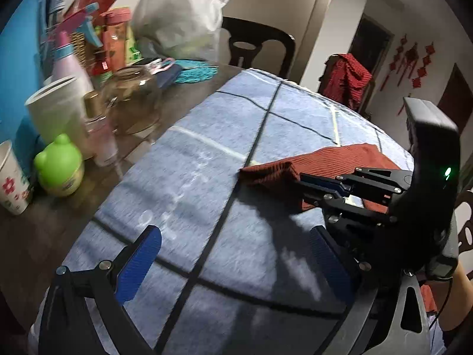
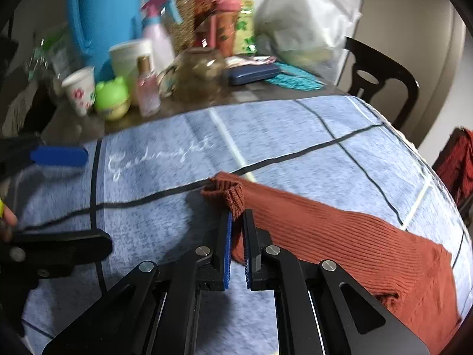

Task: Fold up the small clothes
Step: 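Close the right gripper on the sleeve cuff and lift it, then carry the sleeve across the sweater body with the right gripper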

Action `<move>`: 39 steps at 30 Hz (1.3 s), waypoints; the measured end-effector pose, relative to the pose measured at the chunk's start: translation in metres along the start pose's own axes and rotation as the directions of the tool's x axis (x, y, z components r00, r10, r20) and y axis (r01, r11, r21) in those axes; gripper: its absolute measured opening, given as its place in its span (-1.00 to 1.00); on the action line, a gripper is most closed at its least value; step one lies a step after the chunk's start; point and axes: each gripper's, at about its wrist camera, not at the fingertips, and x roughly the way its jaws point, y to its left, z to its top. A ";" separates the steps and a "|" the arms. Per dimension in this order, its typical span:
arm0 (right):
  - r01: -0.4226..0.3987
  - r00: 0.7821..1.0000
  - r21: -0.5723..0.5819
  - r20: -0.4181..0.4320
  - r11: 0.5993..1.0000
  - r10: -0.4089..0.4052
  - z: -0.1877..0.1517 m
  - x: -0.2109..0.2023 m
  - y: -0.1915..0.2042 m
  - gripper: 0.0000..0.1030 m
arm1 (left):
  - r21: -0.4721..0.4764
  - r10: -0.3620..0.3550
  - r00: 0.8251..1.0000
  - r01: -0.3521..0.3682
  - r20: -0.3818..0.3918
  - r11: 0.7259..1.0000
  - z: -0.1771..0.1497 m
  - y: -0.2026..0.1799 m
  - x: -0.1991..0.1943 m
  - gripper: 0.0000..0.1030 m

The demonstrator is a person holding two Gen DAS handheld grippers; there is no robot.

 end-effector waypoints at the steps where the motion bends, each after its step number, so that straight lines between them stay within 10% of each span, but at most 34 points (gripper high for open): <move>1: -0.003 1.000 0.032 0.007 0.999 0.003 0.001 -0.005 -0.008 -0.87 | 0.002 -0.013 1.000 0.013 -0.002 1.000 0.002 -0.002 0.002 0.97; 25: 0.002 0.986 0.458 0.149 0.889 -0.078 -0.039 -0.076 -0.124 -0.87 | 0.100 -0.069 0.996 0.063 0.056 0.993 0.040 -0.068 0.023 0.96; 39: 0.137 0.954 0.553 0.149 0.822 -0.259 -0.074 -0.110 -0.159 -0.87 | 0.126 -0.143 0.990 0.142 -0.001 0.982 0.058 -0.111 0.056 0.95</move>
